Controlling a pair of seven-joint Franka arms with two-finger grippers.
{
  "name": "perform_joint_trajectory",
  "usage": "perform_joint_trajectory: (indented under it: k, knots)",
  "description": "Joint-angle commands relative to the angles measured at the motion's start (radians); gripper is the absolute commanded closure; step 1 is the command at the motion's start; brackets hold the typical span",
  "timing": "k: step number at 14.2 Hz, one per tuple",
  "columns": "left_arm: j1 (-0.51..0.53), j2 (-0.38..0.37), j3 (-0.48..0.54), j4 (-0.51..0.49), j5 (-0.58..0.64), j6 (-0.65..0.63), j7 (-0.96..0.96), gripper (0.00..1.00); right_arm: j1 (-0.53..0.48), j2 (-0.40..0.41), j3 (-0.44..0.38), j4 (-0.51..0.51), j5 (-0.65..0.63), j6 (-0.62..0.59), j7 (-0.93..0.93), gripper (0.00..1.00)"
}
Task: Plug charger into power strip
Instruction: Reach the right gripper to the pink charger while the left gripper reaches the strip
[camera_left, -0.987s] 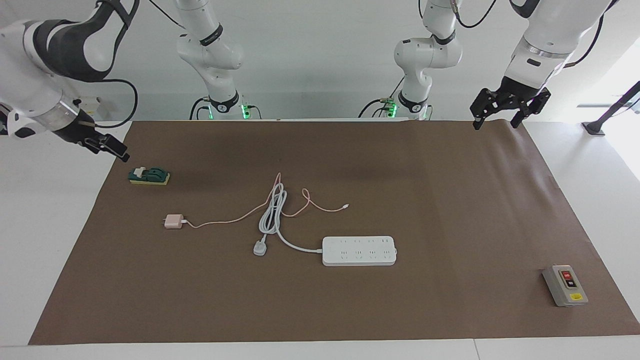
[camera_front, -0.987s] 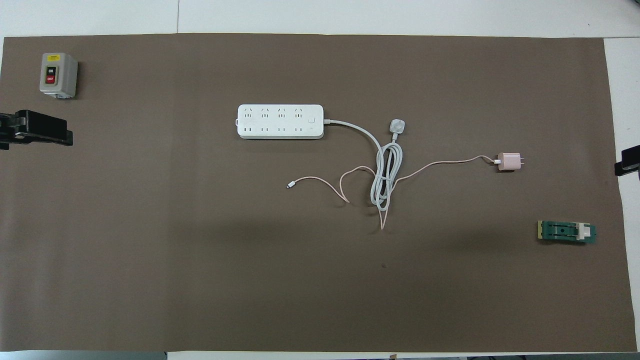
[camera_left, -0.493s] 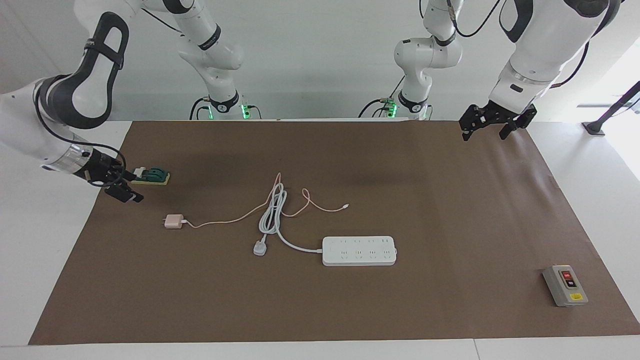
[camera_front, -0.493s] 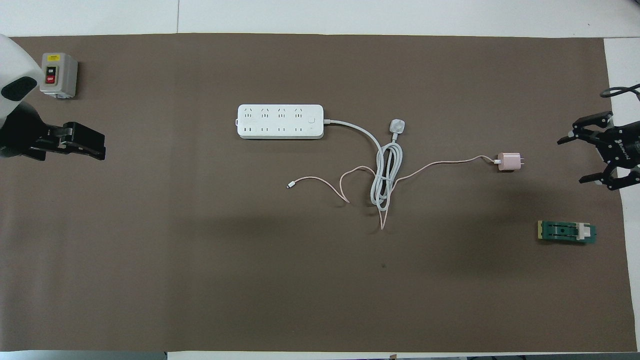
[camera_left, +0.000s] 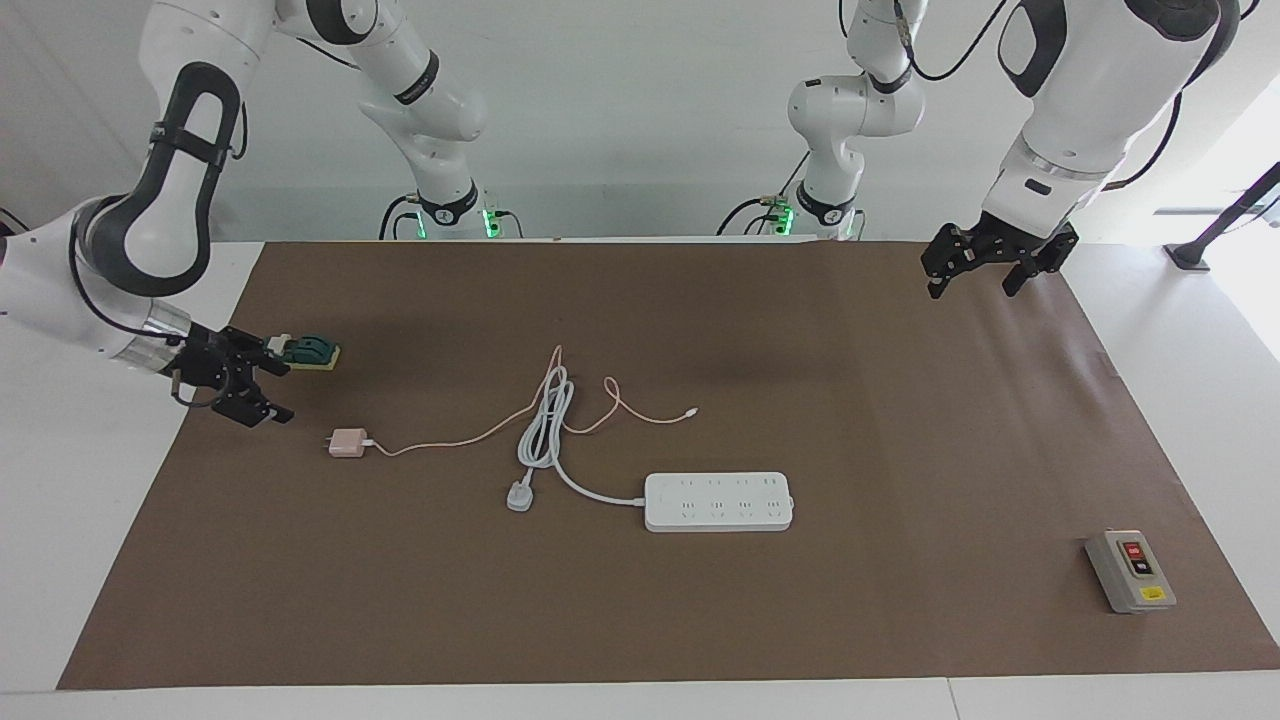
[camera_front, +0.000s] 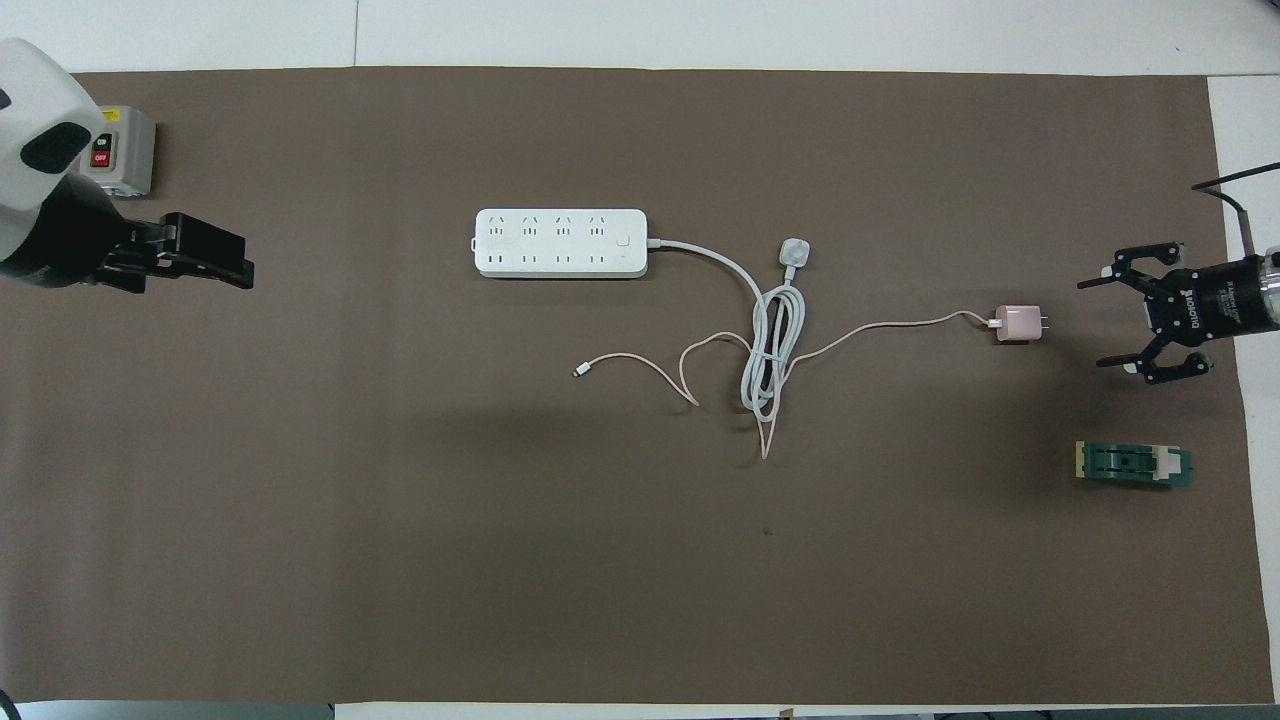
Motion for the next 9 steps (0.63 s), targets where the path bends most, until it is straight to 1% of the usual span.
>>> perform_joint_trajectory:
  k: [1,3,4,5,9]
  knots:
    - [0.023,0.066,0.004,0.023,-0.197,0.01,0.012,0.0,-0.002,0.033,0.011,-0.012,0.066,0.04,0.011,0.0]
    - [0.02,0.105,0.0,0.022,-0.334,0.029,0.029,0.0,0.011,0.045,0.011,-0.024,0.084,0.078,0.009,0.0]
    - [0.017,0.138,0.0,0.014,-0.471,0.059,0.045,0.0,0.016,0.048,0.011,-0.045,0.106,0.087,0.005,0.0]
    - [0.017,0.151,0.0,0.014,-0.547,0.058,0.047,0.0,0.018,0.051,0.011,-0.05,0.121,0.094,-0.009,0.0]
    - [0.045,0.223,0.0,0.012,-0.792,0.052,0.099,0.0,0.022,0.056,0.011,-0.069,0.124,0.12,-0.018,0.0]
